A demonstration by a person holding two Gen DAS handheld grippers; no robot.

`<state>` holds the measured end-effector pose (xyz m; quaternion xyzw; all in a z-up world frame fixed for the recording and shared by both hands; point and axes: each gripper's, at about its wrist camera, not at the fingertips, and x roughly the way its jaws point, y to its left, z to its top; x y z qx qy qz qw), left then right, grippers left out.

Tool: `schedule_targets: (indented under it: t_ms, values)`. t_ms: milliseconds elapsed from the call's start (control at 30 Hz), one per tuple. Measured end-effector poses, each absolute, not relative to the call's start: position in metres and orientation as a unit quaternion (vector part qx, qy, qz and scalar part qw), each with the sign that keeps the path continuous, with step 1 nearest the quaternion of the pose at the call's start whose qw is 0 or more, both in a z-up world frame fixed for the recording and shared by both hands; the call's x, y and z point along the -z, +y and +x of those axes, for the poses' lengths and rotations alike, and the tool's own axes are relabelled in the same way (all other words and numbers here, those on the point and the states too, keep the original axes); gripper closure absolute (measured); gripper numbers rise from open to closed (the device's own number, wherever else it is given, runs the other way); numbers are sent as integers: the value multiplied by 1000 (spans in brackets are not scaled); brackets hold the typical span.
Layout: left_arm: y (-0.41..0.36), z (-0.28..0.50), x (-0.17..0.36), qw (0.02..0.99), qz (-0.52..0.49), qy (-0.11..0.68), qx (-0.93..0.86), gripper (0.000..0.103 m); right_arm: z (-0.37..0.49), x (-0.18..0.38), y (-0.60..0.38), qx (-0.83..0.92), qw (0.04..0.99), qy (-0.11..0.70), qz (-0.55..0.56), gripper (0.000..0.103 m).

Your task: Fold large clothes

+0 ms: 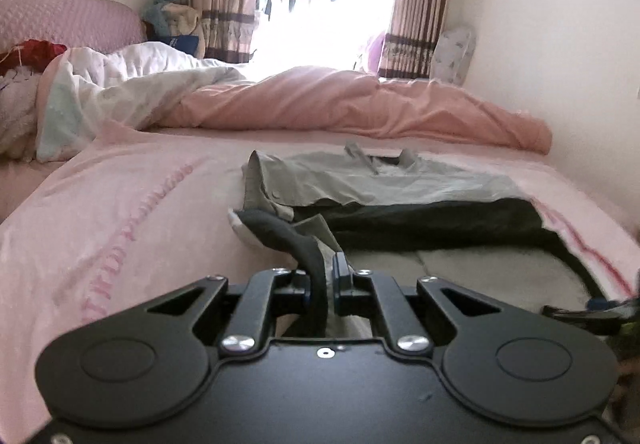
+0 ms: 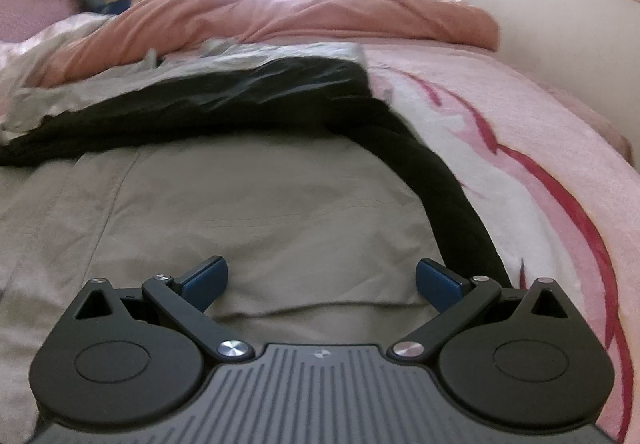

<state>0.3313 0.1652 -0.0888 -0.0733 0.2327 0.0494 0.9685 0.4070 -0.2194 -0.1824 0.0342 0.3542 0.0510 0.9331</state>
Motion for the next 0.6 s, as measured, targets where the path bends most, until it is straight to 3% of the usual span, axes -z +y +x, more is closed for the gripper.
schedule_targets:
  t_ms: [200,300,367,433,500,600]
  values:
    - [187,347,158,939,-86,317,-97,94,368,176,-250,-60,930,361,39,0]
    - [197,333,173,930,-107,337,-97,88,337,167,-280,-42,940,333,60,0]
    - [199,322,173,929,-101,345,-91,75,329,170,-302,-50,922,375,76,0]
    - [198,314,171,925,-101,357,-77,19,329,180,-319,-63,889,441,107,0]
    - [192,306,173,923,-107,365,-55,5,317,179,-319,-102,897,423,77,0]
    - [180,302,181,920,-78,383,-31,0,312,182,-308,-118,894,431,29,0]
